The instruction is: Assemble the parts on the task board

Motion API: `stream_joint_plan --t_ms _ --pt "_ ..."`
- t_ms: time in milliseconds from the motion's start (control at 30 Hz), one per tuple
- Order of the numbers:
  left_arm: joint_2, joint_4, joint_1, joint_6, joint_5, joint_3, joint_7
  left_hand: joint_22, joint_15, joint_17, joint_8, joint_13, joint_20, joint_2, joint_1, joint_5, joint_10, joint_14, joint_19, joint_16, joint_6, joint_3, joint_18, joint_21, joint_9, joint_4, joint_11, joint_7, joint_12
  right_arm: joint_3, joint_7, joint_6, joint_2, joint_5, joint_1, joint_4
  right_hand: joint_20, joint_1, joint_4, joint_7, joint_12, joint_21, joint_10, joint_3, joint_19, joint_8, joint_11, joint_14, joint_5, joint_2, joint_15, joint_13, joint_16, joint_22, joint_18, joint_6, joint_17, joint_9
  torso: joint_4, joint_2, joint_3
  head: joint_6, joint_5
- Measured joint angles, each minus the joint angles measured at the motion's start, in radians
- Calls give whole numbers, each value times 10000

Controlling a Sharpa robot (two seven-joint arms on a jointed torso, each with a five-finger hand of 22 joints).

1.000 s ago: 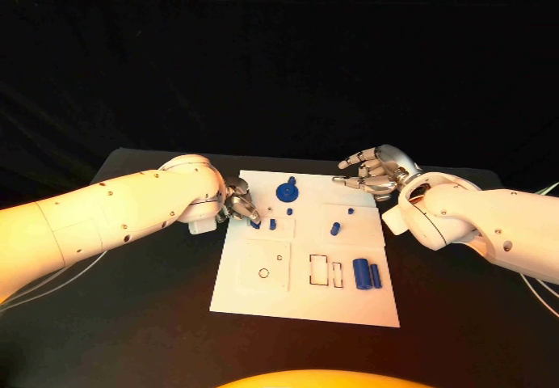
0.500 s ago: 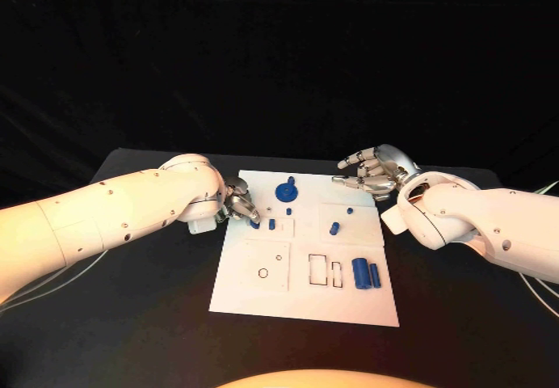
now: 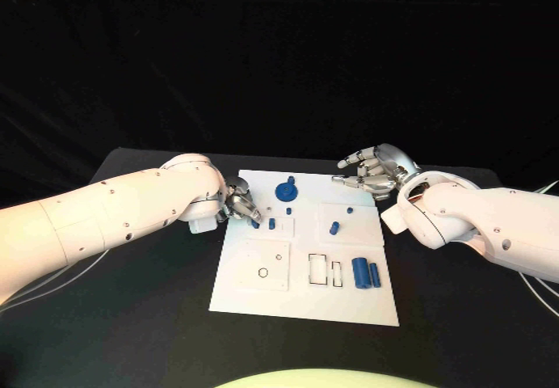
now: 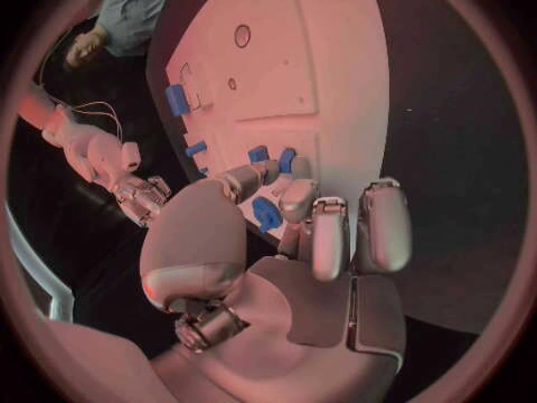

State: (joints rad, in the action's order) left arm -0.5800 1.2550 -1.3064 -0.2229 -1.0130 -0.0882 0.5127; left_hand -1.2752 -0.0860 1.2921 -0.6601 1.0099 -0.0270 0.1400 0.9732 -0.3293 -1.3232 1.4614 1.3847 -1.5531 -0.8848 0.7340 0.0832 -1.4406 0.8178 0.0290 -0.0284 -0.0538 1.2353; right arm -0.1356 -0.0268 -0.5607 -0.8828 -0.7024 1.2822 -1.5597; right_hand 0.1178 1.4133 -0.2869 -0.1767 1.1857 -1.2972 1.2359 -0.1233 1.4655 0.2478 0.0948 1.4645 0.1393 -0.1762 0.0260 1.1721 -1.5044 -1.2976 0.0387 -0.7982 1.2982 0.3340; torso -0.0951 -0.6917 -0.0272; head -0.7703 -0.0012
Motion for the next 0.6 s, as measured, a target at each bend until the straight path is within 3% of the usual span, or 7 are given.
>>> stream_joint_plan --t_ms 467,500,567,600 --pt "14 -8 6 -30 -33 -8 -5 0 -1 0 0 3 1 39 -39 0 -266 0 1 0 -57 -228 0 0 75 226 -91 59 0 0 5 -3 1 0 0 5 0 0 0 0 0 0 0 0 0 0 0 0 0 0 0 -2 0 0 1 0 0 0 -2 -3 -6 -9 -6" --pt "15 -11 8 -34 -41 -13 -5 0 -1 0 -80 3 1 37 -38 -83 -371 0 2 0 -181 -517 0 0 74 509 -186 180 0 0 5 -3 1 0 0 5 0 0 0 0 0 0 0 0 0 0 0 0 0 0 0 -2 0 0 0 0 0 0 -2 -4 -6 -9 -7" --pt "15 -15 25 -43 -51 -26 -5 0 -1 0 -314 3 1 38 -38 -118 -584 0 3 0 -704 -610 0 0 76 417 -165 230 -1 0 6 -4 0 0 0 5 0 0 0 0 0 0 0 0 0 0 0 0 0 0 0 -2 0 0 0 0 0 0 -2 -5 -6 -9 -13" --pt "16 -15 27 -46 -57 -26 -5 0 -1 0 -314 3 1 37 -38 -118 -584 0 3 0 -813 -833 0 0 76 637 -165 276 -1 0 6 -4 -1 0 0 5 0 0 0 0 0 0 0 0 0 0 0 0 0 0 0 -2 0 0 1 0 0 0 -2 -5 -6 -12 -13"
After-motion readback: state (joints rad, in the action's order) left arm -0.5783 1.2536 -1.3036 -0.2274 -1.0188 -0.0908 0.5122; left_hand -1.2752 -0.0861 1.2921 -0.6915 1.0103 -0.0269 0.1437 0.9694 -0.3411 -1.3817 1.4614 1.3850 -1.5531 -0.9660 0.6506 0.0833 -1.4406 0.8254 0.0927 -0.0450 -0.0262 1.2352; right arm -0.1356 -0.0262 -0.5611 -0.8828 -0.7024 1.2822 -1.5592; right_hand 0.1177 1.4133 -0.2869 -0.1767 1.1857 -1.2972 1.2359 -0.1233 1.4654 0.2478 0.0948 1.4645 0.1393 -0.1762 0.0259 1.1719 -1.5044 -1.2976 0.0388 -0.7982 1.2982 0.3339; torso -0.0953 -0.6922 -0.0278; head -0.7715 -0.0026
